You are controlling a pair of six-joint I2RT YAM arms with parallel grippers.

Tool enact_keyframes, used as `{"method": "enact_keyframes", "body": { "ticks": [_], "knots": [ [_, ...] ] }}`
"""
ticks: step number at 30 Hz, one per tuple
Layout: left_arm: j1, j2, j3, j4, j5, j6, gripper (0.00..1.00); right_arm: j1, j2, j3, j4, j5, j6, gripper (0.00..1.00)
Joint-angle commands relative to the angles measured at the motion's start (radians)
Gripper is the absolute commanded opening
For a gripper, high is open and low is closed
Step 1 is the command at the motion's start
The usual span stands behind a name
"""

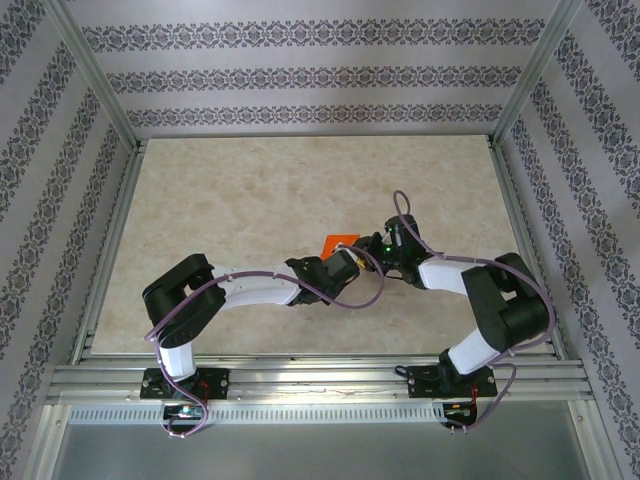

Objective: Fold a paper plane with a square sheet of paper (pick it up from the middle)
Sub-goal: Fold the wing for the fifth time at the center of the table.

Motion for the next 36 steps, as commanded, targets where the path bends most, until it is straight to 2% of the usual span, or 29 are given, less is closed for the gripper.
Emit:
{"method": "enact_keyframes", "body": {
  "ticks": [1,5,9,16,27,36],
  "knots": [
    [-0.009,0.0,-0.006,-0.011,-0.019,-0.042,0.01,-0.024,-0.097,0.053,-0.181,0.017,-0.152,0.26],
    [0.002,-0.006,-0.013,0.011,0.009,-0.084,0.0,-0.041,-0.194,0.068,-0.333,0.093,-0.259,0.32],
    [0.023,-0.009,-0.033,0.055,0.081,-0.137,0.0,-0.067,-0.301,0.015,-0.343,0.157,-0.271,0.38],
    [0.092,-0.032,-0.109,0.193,0.28,-0.252,0.0,-0.087,-0.412,-0.034,-0.35,0.195,-0.282,0.4],
    [0.206,-0.034,-0.232,0.46,0.575,-0.454,0.0,-0.085,-0.361,-0.036,-0.296,0.097,-0.26,0.4],
    [0.249,-0.02,-0.28,0.627,0.724,-0.541,0.0,-0.076,-0.274,-0.019,-0.244,-0.001,-0.27,0.38]
  ]
}}
